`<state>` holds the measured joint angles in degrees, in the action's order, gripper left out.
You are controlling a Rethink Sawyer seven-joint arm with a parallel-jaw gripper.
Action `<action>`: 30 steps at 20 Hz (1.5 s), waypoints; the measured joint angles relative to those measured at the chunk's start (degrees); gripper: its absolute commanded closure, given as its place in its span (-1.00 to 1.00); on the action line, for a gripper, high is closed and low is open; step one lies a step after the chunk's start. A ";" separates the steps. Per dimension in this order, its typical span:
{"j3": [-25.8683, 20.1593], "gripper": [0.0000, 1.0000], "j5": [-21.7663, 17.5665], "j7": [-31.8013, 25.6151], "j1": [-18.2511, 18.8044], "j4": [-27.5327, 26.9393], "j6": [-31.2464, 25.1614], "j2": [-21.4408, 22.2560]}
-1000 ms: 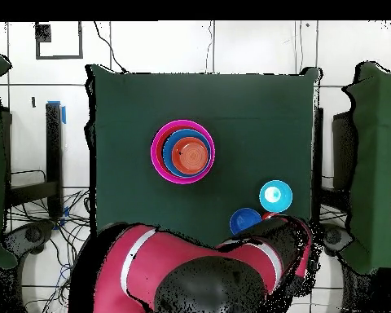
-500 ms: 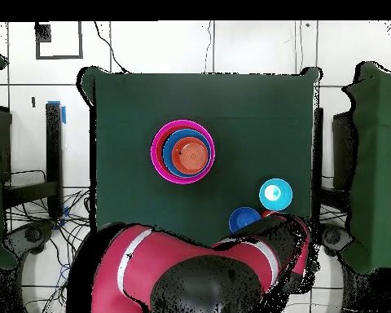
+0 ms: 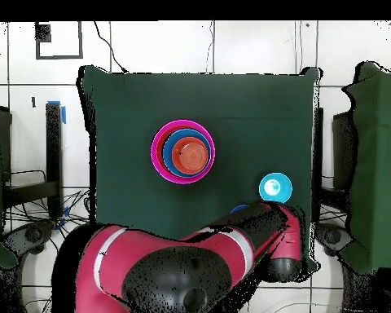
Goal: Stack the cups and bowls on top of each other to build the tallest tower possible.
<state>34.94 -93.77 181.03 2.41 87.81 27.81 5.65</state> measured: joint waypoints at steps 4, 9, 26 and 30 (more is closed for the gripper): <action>0.79 -1.00 -1.06 1.74 -1.27 -1.42 -0.01 -0.77; 1.41 -1.00 -1.23 2.25 -1.93 -2.51 0.00 -1.28; 2.17 -1.00 -1.21 2.45 -3.96 -2.67 0.01 -1.55; 3.60 -1.00 -2.08 3.47 -6.55 -3.00 0.02 -2.75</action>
<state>38.54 -95.85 184.50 -4.13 84.81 27.83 2.90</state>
